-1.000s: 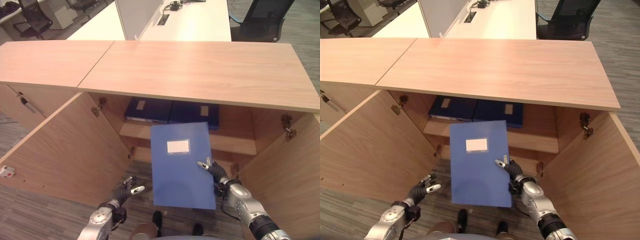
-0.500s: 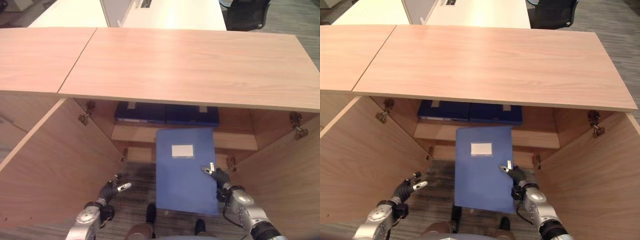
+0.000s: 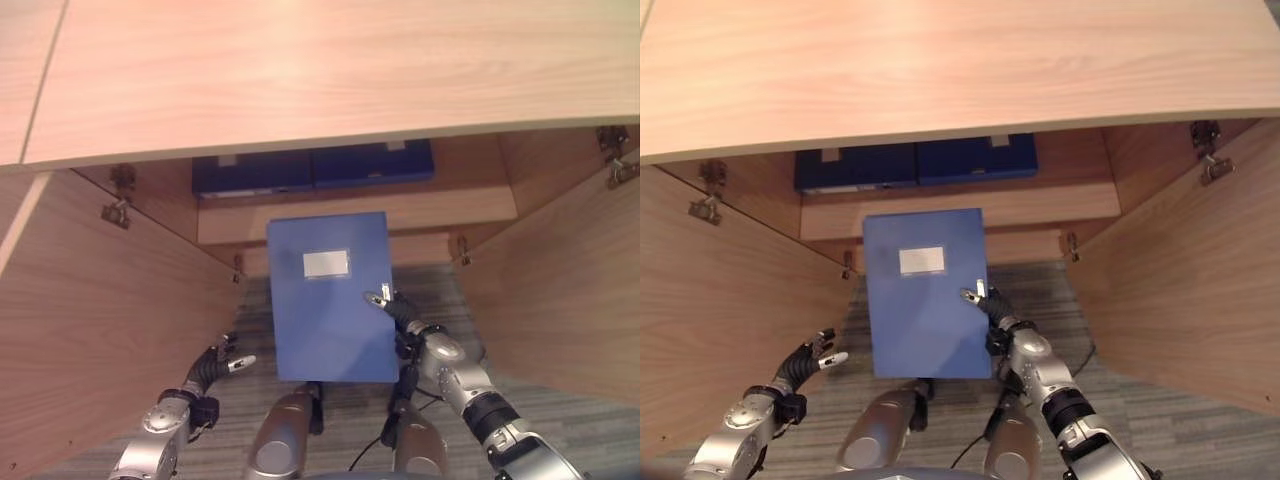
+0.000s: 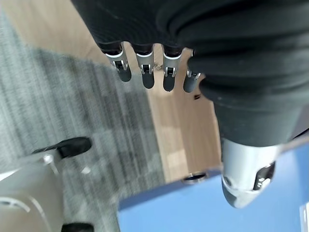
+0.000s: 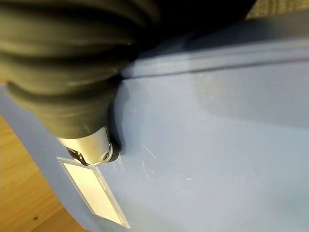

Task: Put the empty folder in the office cabinet

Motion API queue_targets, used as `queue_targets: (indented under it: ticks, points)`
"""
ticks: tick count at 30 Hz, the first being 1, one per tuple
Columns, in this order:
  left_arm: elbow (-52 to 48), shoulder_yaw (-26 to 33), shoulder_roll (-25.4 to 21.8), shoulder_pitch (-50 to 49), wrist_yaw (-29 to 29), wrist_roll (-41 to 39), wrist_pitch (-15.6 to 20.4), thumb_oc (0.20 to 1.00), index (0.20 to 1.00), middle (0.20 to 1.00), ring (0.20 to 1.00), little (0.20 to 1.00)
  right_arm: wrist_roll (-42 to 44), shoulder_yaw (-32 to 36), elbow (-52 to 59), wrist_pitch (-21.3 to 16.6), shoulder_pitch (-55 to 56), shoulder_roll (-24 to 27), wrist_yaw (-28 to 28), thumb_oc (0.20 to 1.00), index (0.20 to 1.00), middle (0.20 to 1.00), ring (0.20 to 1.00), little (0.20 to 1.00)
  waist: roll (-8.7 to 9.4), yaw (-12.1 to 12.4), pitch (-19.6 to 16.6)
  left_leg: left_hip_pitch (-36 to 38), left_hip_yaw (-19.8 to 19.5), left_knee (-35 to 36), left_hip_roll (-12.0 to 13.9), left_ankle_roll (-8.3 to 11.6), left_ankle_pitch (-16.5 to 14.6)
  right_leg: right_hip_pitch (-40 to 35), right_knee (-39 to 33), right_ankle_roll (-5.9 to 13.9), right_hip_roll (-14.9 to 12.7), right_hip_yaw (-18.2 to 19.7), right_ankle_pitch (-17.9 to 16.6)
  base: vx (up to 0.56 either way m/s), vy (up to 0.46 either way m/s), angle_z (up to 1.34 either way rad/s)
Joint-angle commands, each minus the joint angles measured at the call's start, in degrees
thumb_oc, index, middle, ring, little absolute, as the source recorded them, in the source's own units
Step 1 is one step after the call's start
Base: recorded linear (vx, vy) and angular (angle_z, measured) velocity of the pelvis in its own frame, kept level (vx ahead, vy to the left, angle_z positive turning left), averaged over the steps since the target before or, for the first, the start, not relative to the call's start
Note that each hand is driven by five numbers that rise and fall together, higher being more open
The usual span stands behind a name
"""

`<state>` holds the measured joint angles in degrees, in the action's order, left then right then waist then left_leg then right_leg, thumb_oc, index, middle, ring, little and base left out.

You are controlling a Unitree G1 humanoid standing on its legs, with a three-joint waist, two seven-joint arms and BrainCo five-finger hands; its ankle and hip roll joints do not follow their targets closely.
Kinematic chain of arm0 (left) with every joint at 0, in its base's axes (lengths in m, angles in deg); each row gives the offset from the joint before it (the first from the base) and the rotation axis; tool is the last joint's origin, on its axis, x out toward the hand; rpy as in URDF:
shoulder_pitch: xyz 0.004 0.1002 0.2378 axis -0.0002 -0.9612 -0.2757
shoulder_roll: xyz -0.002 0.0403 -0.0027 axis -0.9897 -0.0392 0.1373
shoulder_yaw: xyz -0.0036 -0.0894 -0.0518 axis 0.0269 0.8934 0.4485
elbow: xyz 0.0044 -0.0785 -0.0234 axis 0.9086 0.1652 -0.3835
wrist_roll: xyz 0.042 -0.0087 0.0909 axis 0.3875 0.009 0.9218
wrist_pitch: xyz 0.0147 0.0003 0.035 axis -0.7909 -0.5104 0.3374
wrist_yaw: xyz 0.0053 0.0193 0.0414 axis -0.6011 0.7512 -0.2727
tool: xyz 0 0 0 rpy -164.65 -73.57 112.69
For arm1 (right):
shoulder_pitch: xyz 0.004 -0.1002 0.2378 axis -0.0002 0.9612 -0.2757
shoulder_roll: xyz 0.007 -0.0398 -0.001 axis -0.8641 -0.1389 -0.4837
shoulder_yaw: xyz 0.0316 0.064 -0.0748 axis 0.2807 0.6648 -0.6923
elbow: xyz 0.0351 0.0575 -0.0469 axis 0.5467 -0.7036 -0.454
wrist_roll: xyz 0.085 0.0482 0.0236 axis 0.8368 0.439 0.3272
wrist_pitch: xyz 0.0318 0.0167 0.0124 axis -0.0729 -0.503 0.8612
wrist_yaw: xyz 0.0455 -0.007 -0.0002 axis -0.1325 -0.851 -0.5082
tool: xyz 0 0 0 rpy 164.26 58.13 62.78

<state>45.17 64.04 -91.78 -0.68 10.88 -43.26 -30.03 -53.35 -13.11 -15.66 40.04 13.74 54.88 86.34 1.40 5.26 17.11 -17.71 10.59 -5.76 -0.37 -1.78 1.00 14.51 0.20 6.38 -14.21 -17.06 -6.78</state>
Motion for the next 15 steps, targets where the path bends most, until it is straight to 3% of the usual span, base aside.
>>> queue_targets:
  ticks: [1,7,11,12,13,15]
  points:
    - [-3.1,-0.5,1.3,-1.6,0.5,-1.4,2.7,1.0,1.0,1.0,1.0,1.0,2.6,-0.2,7.7,-3.4,0.1,1.0,0.7,0.2,0.2,0.2,0.2,0.2,-2.18,-0.5,-1.9,3.4,-3.0,3.9,2.0,1.2,-2.7,1.5,3.9,2.17,2.5,0.3,3.8,0.1,0.003,-0.08]
    - [-4.7,-0.4,2.8,-1.2,1.3,-2.3,3.6,1.0,1.0,1.0,1.0,1.0,5.2,0.8,8.0,-4.3,1.6,1.5,0.6,0.2,0.2,0.2,0.2,0.2,-1.14,-0.5,-1.7,4.1,-4.2,0.7,1.1,1.92,-5.2,-0.4,1.6,1.7,2.7,-2.0,3.4,0.12,-0.132,0.16]
    - [-3.9,-0.9,3.7,-1.2,1.9,-4.1,4.1,1.0,1.0,1.0,1.0,1.0,7.4,-0.1,8.6,-5.1,0.5,1.1,0.4,0.2,0.2,0.2,0.2,0.2,-1.11,0.0,-1.6,2.6,-5.3,-2.3,3.2,3.05,-6.3,-0.1,3.2,0.61,3.4,-2.9,5.2,0.07,-0.213,0.05]
    - [-4.0,-1.6,3.8,-0.9,2.5,-5.3,4.2,1.0,1.0,1.0,1.0,1.0,9.4,-0.8,10.1,-6.1,-0.2,1.2,0.3,0.2,0.2,0.2,0.2,0.2,-1.13,0.3,-0.2,-0.8,-6.1,-8.9,4.5,4.6,-7.2,-0.1,4.8,-1.1,4.0,-3.5,7.5,0.01,-0.243,0.12]
    - [-4.0,-1.6,3.8,-0.8,2.5,-5.3,4.2,1.0,1.0,1.0,1.0,1.0,9.4,-0.8,10.1,-6.1,-0.3,1.2,0.3,0.2,0.2,0.2,0.2,0.2,-1.22,0.2,-0.2,-1.1,-6.2,-9.4,4.6,4.64,-7.4,0.0,4.9,-1.16,4.1,-3.6,7.6,-0.05,-0.245,0.2]
    - [-4.5,-2.8,4.3,0.0,3.1,-6.7,4.6,1.0,1.0,1.0,1.0,1.0,10.4,-1.2,11.1,-6.9,-2.4,1.8,-0.7,0.2,0.2,0.2,0.2,0.2,-1.56,0.6,1.3,-6.5,-7.2,-16.8,5.2,5.58,-6.8,0.6,6.3,-2.34,4.3,-4.6,9.4,-0.05,-0.129,0.43]
